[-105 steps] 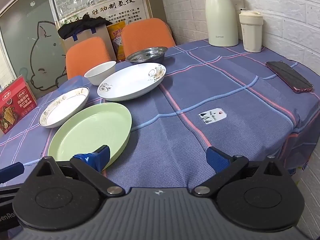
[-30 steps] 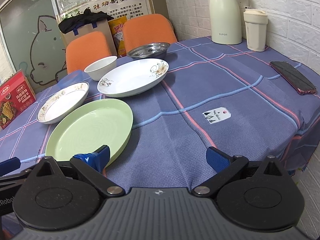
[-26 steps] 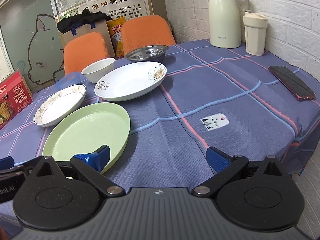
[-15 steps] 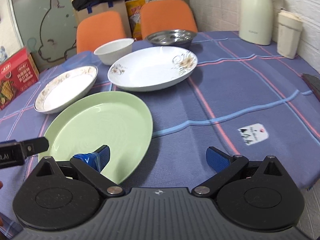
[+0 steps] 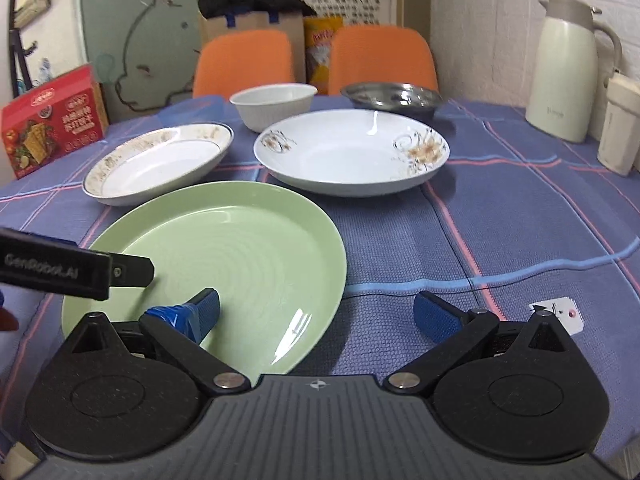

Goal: Organize plates and bowls
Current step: 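Move the left tool to the light green plate and close on its rim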

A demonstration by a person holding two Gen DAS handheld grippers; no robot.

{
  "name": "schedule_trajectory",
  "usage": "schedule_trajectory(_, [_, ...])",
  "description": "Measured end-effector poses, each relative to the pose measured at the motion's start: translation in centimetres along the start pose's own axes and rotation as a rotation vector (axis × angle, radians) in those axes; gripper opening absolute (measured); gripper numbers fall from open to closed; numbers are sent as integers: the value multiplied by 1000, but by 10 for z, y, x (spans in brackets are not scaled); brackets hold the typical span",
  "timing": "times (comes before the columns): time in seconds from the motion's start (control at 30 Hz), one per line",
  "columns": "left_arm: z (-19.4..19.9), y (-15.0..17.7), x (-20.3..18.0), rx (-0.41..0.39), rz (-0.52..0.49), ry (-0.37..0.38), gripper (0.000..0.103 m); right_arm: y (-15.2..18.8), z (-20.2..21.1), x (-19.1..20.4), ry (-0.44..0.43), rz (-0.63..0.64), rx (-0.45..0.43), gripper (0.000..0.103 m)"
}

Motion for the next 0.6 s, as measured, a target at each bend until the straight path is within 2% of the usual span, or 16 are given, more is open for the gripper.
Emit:
schedule_trajectory(0.17, [0,0,-1,-11,-11,17,90,-12,-3,9,-20,15,52,90])
schedule_trajectory(0.27, [1,2,-1,-22,-17,17,87,-11,-5,14,-42,36,32,91])
schedule_trajectory(0.33, [2,1,-4,-36,-19,40,74,-8,-5,13,-52,49,10,91])
schedule_trajectory(0.37, [3,0,-7,-37,-28,76,54,-7,-5,14,-50,45,7,90])
schedule_trajectory(0.4, [5,-1,-11,-34,-34,88,49,-8,-5,16,-42,46,6,89])
schedule_trajectory(0.43, [5,-1,-13,-33,-27,70,49,-9,-5,19,-52,46,9,89])
schedule_trajectory(0.47, [5,-2,-11,-30,-20,78,49,-9,-5,26,-83,77,10,89])
schedule_trajectory(0.5, [6,-2,-7,-24,-18,94,48,-8,-5,35,-69,100,14,89])
schedule_trajectory(0.6, [11,2,-4,-12,-6,100,46,-9,-5,35,-78,70,11,88])
Point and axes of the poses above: each gripper's, at about its wrist camera, not at the fingertips, and z roughly against the way its jaws point, x to its left, y to its underside, the point moved 2 cm from there along -z, roughly the way its jaws point, and after that the axes turned 13 degrees about x, right-handed, at the moved point
